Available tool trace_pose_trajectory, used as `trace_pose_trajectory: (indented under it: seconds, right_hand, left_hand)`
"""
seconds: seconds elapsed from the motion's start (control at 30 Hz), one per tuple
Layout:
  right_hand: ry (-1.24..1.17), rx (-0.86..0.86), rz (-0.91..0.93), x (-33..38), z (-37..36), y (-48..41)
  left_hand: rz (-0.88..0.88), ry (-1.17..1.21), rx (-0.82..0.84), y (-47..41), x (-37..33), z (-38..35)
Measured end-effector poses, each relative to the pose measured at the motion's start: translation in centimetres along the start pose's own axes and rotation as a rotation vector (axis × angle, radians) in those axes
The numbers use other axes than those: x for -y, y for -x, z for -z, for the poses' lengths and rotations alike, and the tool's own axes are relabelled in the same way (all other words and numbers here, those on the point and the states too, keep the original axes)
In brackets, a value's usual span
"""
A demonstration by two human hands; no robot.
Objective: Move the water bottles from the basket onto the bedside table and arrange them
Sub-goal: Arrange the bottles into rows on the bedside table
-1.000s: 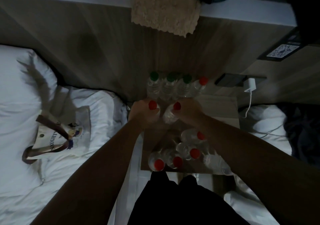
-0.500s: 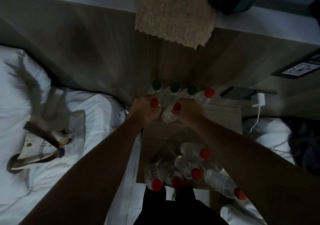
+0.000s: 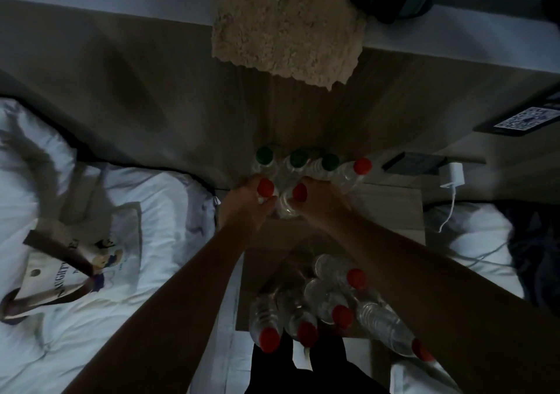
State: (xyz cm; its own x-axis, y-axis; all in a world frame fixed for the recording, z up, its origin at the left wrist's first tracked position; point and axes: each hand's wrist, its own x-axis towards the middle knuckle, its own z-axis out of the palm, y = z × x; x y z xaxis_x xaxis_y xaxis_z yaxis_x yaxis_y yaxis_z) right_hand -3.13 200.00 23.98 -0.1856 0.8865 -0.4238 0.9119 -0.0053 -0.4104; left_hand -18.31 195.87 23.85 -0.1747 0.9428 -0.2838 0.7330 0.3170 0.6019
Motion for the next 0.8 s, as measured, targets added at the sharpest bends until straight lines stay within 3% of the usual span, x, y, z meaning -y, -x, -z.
trace_pose_trajectory:
  seconds: [0.33,0.53,0.8]
  right_hand:
    - [-0.16,0.004,-0.064,1.0,-0.4,-0.4]
    - [-0.135,-0.016,-0.062,1.4,-0.3,-0.2]
    - [-0.187,0.118,-0.016,0.6,1.3,2.1]
  left_hand:
    - [0.084,0.203,-0.068,0.1,-1.3,0.0]
    - [0.084,0.267,-0.067,0.2,-1.2,0.0]
    - [0.197,0.272,0.007,0.6,0.4,-0.9]
